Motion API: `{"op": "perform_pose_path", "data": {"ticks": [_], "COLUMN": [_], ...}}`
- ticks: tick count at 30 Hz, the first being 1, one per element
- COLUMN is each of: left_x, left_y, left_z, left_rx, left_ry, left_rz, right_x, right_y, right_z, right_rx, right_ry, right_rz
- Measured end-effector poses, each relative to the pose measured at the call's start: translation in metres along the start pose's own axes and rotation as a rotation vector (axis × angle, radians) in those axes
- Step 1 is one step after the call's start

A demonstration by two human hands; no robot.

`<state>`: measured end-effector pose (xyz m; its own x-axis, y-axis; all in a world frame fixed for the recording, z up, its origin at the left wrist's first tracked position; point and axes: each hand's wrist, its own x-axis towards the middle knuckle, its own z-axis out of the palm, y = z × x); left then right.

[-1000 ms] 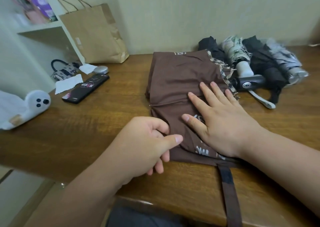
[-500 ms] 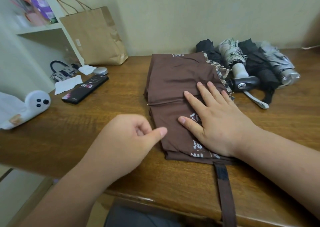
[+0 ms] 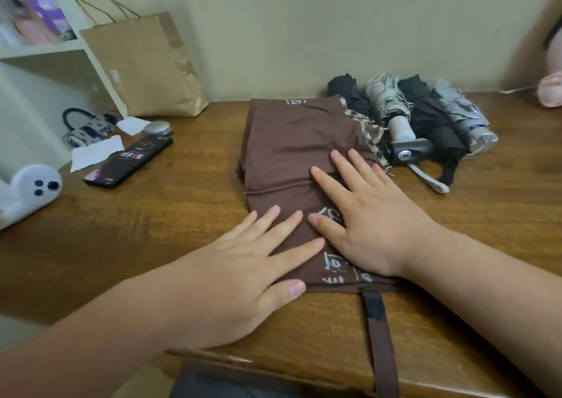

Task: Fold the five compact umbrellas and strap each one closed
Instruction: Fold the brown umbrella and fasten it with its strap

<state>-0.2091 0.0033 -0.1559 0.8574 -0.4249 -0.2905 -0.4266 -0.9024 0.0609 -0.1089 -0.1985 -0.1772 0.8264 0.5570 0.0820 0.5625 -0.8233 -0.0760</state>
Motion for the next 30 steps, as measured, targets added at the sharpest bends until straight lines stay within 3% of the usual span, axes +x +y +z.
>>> {"op": "perform_pose_path", "data": {"ticks": [3, 5, 7, 9, 11, 14, 17, 19, 30], "left_x": [-0.012, -0.014, -0.002, 0.015, 0.033, 0.052, 0.063, 0.058, 0.058], "left_y": [0.0, -0.002, 0.0, 0.001, 0.001, 0.002, 0.007, 0.004, -0.001], "left_z": [0.0, -0.002, 0.003, -0.001, -0.015, -0.022, -0.004, 0.002, -0.004], "left_rx": [0.015, -0.006, -0.058, -0.072, -0.271, -0.291, -0.112, -0.062, 0.008], "left_ry": [-0.035, 0.068, 0.34, 0.817, 1.006, 0.804, 0.396, 0.258, 0.128], "left_rz": [0.119, 0.257, 0.344, 0.197, 0.09, -0.141, -0.114, -0.1, -0.123], "right_x": [0.001, 0.001, 0.001, 0.001, 0.001, 0.0, -0.003, -0.005, -0.048], "right_y": [-0.001, -0.001, -0.001, -0.001, -0.001, -0.002, 0.0, 0.002, 0.021], "right_z": [0.0, 0.001, 0.001, 0.001, 0.002, 0.002, 0.0, -0.001, -0.02], "right_rx": [0.001, 0.002, 0.002, 0.004, 0.009, 0.009, -0.014, -0.015, -0.092], "right_ry": [0.012, 0.015, 0.018, 0.022, 0.025, 0.041, 0.016, -0.01, -0.266], "right_rz": [0.004, 0.0, 0.003, 0.004, 0.0, -0.004, -0.016, -0.013, 0.078]}}
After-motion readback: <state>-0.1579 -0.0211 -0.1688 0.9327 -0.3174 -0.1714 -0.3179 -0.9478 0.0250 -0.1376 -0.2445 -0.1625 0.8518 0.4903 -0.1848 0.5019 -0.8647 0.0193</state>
